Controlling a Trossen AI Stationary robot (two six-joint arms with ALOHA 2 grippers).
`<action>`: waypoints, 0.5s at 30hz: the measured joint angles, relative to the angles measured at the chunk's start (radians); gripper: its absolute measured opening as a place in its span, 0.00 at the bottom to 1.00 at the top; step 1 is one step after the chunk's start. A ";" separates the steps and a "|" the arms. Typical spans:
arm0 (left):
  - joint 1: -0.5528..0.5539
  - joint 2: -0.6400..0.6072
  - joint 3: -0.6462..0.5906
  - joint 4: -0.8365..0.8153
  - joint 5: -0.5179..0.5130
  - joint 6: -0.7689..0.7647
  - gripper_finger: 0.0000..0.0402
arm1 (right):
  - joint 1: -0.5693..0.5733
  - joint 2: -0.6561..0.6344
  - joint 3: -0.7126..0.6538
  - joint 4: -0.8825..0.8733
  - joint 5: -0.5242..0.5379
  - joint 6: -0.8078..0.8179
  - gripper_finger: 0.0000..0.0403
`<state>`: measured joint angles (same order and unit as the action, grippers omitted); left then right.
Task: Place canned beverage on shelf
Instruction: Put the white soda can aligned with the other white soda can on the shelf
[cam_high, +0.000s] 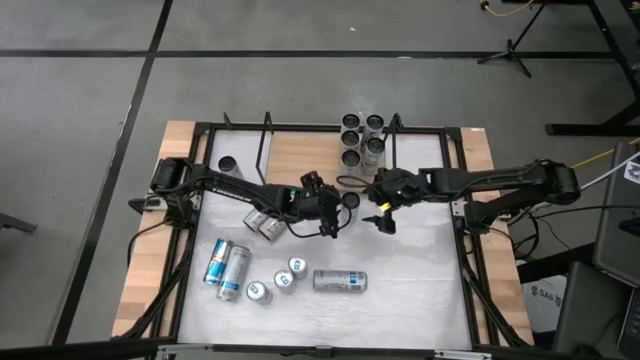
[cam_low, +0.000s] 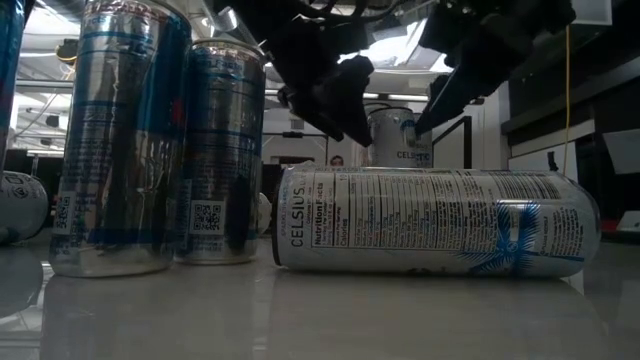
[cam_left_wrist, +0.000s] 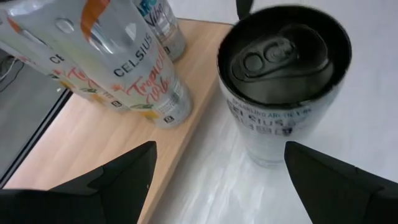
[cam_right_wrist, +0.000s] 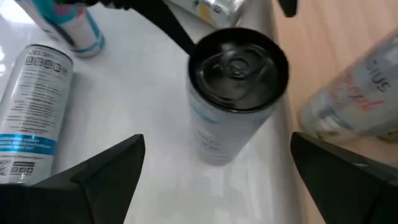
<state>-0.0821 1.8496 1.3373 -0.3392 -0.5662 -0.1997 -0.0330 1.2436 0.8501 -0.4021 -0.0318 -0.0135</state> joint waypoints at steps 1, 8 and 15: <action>0.002 0.000 0.000 0.001 -0.002 0.000 0.87 | 0.000 0.003 0.000 0.005 -0.013 0.000 0.97; 0.012 0.000 0.000 -0.002 -0.019 0.000 0.87 | 0.000 0.006 0.000 0.011 -0.128 -0.025 0.97; 0.033 -0.001 0.000 -0.005 -0.025 0.001 0.87 | 0.001 0.006 0.000 0.011 -0.209 -0.047 0.97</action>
<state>-0.0490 1.8488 1.3373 -0.3439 -0.5911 -0.1986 -0.0324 1.2495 0.8501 -0.3908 -0.2407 -0.0602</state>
